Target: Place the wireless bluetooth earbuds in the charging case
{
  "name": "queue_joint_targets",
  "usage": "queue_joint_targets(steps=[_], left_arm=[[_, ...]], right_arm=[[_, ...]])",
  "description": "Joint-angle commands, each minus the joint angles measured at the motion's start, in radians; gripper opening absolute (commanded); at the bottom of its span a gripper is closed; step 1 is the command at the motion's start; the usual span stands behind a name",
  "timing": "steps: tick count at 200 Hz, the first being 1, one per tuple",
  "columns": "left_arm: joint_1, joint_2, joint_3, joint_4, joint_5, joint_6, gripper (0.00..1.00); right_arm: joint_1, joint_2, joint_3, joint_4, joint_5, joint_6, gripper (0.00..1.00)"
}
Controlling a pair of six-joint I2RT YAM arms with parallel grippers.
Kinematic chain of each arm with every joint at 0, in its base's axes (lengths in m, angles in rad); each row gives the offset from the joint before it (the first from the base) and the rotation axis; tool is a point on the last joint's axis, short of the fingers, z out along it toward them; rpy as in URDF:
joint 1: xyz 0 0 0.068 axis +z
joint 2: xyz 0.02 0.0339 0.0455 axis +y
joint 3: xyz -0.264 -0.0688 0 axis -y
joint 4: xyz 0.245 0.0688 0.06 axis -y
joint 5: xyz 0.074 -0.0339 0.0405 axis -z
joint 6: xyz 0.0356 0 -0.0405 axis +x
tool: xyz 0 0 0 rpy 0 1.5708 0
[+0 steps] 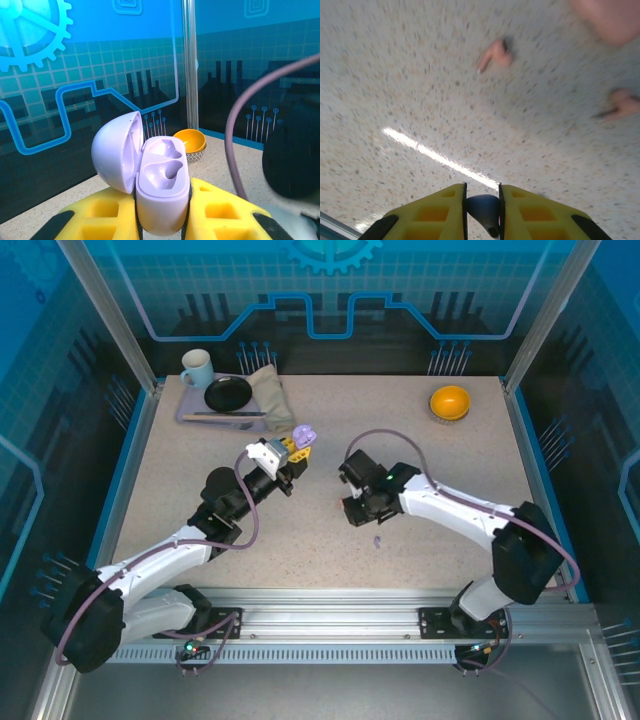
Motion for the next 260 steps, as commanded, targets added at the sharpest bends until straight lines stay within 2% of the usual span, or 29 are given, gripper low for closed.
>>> queue_joint_targets(steps=[1,63,122,176,260], left_arm=[[-0.007,-0.020,0.029,-0.002,0.038,0.001,0.00],[-0.007,0.000,0.055,-0.021,0.066,0.000,0.00],[-0.007,0.029,0.069,-0.028,0.072,-0.012,0.00],[-0.007,0.049,0.087,-0.040,0.083,-0.023,0.00],[-0.007,0.092,0.132,-0.053,0.111,-0.033,0.00]], right_arm=[[-0.053,-0.081,0.072,-0.038,0.011,-0.015,0.23],[-0.178,-0.168,0.248,-0.027,-0.032,-0.059,0.24],[-0.200,-0.176,0.383,0.032,-0.089,-0.075,0.24],[-0.200,-0.197,0.407,0.145,-0.167,-0.070,0.26],[-0.170,-0.238,0.310,0.412,-0.315,-0.078,0.27]])
